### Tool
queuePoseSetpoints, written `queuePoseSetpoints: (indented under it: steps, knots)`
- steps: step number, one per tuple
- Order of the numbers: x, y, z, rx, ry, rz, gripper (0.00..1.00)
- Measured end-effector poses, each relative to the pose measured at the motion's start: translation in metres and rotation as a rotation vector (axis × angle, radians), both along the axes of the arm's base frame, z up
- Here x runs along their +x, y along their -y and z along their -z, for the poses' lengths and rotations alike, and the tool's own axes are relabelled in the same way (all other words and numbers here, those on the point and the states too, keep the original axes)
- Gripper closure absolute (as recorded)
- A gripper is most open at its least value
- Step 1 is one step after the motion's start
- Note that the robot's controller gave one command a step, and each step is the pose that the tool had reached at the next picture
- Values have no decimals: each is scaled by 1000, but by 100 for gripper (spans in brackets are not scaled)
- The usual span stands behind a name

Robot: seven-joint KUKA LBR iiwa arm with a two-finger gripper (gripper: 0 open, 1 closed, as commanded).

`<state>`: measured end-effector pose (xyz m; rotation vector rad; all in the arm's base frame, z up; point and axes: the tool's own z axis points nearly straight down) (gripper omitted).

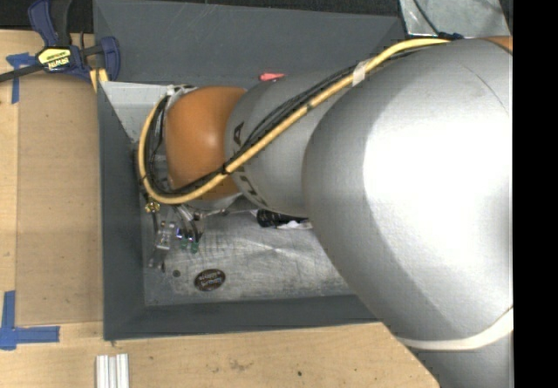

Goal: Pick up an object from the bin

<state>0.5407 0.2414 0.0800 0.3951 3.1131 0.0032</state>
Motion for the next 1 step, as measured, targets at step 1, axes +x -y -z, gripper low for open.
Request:
queuePoseSetpoints:
  steps: [1]
  knots:
    - [25,-2,7,1,-2,5,0]
